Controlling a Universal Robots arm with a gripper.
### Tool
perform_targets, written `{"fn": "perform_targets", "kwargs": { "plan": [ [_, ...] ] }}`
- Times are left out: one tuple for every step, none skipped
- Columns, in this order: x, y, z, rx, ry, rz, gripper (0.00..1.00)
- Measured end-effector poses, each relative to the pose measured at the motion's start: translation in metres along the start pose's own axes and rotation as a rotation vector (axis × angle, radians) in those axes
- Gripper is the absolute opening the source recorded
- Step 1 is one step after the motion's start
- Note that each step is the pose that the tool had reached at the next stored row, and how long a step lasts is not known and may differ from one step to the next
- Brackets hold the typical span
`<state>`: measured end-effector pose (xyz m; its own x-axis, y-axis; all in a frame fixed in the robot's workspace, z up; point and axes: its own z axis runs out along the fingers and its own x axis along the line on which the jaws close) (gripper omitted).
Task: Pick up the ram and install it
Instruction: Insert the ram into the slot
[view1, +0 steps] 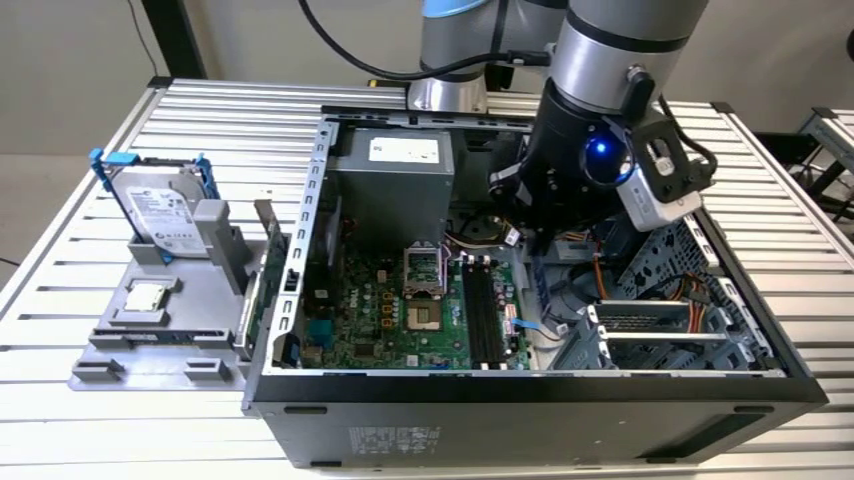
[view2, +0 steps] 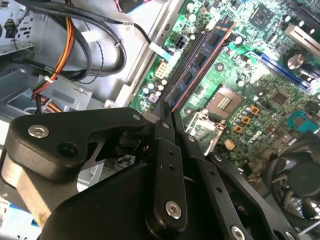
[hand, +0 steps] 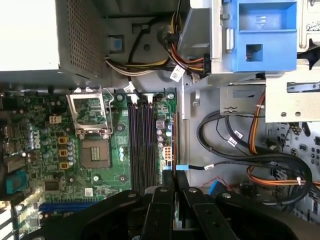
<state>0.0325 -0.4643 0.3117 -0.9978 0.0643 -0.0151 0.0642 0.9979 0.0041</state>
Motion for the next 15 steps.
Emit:
{"fn": "perform_targets", "kwargs": {
  "plan": [
    [0.0001,0.0010,0.0019,0.0000,0.0000,0.005,0.00],
    [0.0002,0.0019,0.0038,-0.0001,0.0000,0.010,0.00],
    [0.0003,0.0023,0.0052,-0.0001,-0.0001,0.013,0.00],
    [0.0006,0.0026,0.0060,0.0003,0.0000,0.016,0.00],
    [0.0007,0.0034,0.0073,0.0003,-0.0001,0.017,0.00],
    [0.0008,0.0046,0.0088,0.0005,0.0000,0.020,0.00],
    [0.0009,0.0059,0.0109,0.0002,-0.0001,0.022,0.00],
    [0.0010,0.0068,0.0128,0.0001,-0.0001,0.024,0.00],
    [0.0012,0.0075,0.0146,0.0002,-0.0001,0.025,0.00],
    [0.0015,0.0081,0.0163,0.0003,-0.0001,0.026,0.00],
    [0.0016,0.0089,0.0181,0.0005,-0.0001,0.026,0.00],
    [0.0018,0.0097,0.0198,0.0006,-0.0001,0.027,0.00],
    [0.0019,0.0105,0.0216,0.0005,-0.0001,0.028,0.00],
    [0.0022,0.0114,0.0235,0.0004,-0.0001,0.028,0.00],
    [0.0025,0.0123,0.0254,0.0004,-0.0001,0.028,0.00]
  ]
}}
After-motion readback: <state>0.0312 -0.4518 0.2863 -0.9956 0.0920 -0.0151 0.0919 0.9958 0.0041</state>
